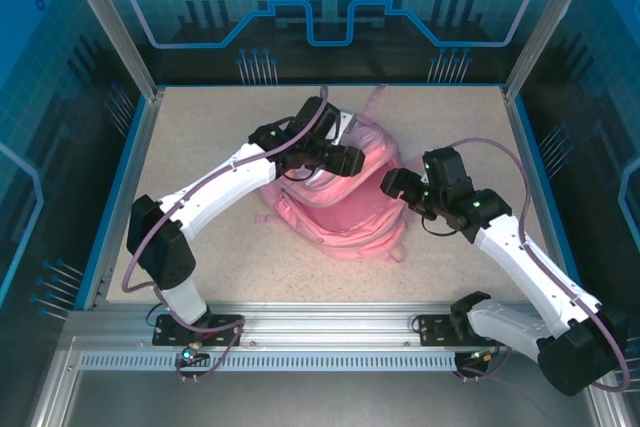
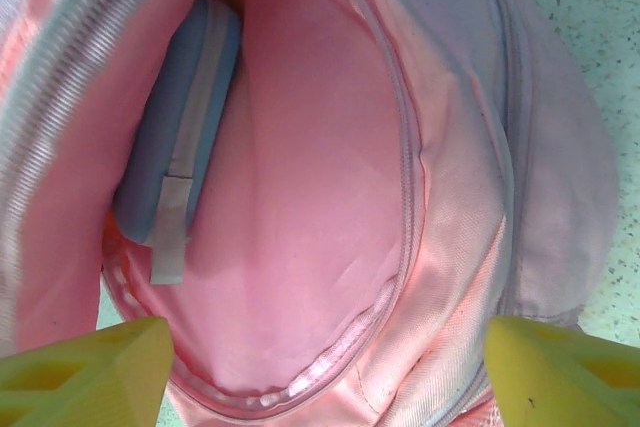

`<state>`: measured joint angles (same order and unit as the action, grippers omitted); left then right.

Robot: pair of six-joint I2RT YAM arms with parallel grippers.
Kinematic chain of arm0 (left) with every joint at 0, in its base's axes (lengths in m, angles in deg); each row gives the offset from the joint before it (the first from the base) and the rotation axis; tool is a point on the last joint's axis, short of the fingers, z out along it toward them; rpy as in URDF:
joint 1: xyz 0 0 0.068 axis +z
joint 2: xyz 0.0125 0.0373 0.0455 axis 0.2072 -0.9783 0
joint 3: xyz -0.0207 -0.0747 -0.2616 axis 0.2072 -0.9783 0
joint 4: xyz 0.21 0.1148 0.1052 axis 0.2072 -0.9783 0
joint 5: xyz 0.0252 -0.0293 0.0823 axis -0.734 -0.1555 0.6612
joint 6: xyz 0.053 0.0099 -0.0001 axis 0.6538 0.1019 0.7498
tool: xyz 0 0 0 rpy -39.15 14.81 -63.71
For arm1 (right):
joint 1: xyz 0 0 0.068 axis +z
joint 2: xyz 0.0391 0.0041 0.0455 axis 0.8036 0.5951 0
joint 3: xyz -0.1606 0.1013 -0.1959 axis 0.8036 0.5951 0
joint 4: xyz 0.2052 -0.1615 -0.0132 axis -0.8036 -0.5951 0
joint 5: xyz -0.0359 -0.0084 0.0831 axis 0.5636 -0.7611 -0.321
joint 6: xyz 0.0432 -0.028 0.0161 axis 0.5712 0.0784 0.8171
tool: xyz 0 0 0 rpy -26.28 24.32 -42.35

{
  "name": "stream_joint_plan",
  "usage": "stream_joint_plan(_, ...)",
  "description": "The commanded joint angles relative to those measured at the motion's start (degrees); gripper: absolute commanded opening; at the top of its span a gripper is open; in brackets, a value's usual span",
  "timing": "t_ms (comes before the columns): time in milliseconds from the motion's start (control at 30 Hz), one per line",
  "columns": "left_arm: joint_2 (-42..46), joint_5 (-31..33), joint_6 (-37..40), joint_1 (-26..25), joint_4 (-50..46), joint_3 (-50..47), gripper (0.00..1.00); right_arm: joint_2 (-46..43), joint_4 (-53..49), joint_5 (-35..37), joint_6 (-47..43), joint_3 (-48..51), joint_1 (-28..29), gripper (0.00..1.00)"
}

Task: Pack the student bag
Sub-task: Rotate the student bag at the top-center of the table.

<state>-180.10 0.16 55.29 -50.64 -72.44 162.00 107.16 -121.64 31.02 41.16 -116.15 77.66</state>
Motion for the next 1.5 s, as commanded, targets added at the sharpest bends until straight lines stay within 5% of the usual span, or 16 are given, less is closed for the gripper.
stream_joint_plan(0,6.6,-2.0,-4.3,3.0,4.0,-5.7,0.77,0.8,-2.2,-0.6,-3.5,-2.9,-0.6,0.85)
stream_joint_plan(200,18.1,-1.9,-7.0,10.2,5.3,-21.4,0.87,3.7,-4.2,-0.7,-6.3,-7.1,0.7,0.88)
stream_joint_plan(367,28.1,-7.8,-9.2,17.0,8.7,-33.4,0.97,5.3,-5.5,1.7,-8.1,-11.5,3.9,0.88)
stream_joint_plan(600,36.4,-15.6,-5.6,18.0,10.3,-36.1,0.99,14.3,-5.7,-1.5,-10.2,-19.8,10.4,0.90)
stream_joint_plan(833,36.0,-3.0,-9.0,20.5,2.5,-33.5,0.99,25.1,-1.3,-5.7,-4.2,-24.3,17.7,0.86)
stream_joint_plan(1233,37.1,-3.2,-11.7,24.8,2.1,-34.8,0.99,30.9,4.4,-2.1,8.0,-21.3,18.0,0.56)
stream_joint_plan(1467,37.0,-2.7,-11.1,25.3,1.7,-35.0,0.99,29.9,0.3,3.7,5.9,-21.2,15.0,0.21)
